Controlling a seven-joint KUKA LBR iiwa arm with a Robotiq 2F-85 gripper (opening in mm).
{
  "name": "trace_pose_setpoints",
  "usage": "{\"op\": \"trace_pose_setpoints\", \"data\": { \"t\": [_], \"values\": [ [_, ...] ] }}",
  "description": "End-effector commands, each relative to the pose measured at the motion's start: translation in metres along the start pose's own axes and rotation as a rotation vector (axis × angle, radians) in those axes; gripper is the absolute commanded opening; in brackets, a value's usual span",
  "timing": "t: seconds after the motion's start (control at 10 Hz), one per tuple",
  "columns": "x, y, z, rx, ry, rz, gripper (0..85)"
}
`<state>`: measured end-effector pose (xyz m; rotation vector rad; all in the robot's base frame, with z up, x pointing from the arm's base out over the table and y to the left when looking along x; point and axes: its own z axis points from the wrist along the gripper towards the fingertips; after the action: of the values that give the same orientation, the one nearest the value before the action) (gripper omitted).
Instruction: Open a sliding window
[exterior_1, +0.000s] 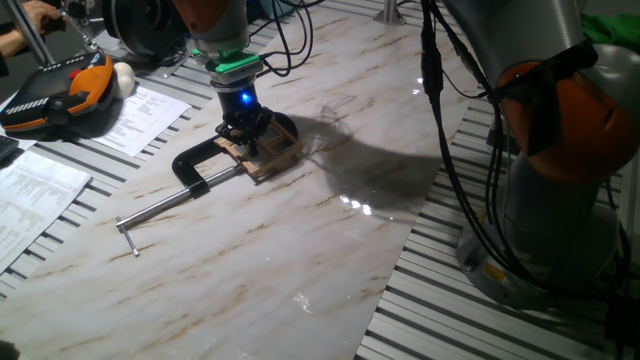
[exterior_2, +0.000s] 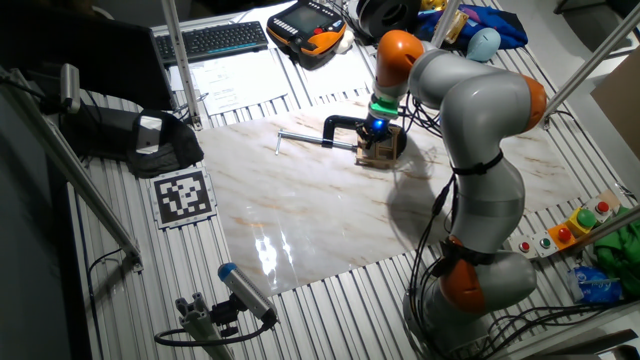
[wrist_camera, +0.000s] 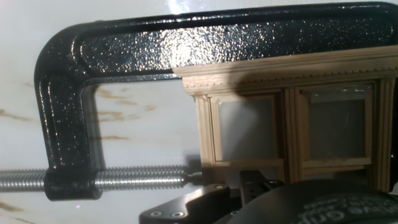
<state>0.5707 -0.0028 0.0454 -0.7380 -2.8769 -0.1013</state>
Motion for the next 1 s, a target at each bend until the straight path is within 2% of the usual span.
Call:
{"op": "trace_pose_setpoints", "data": {
  "t": [0.0,0.9],
  "values": [
    [-0.0005,0.0001,-0.0003,0.003,-0.002,-0.001,0.0],
    [-0.0064,-0.0002,-0.0002,0.014,-0.004,-0.012,0.0]
  ]
}}
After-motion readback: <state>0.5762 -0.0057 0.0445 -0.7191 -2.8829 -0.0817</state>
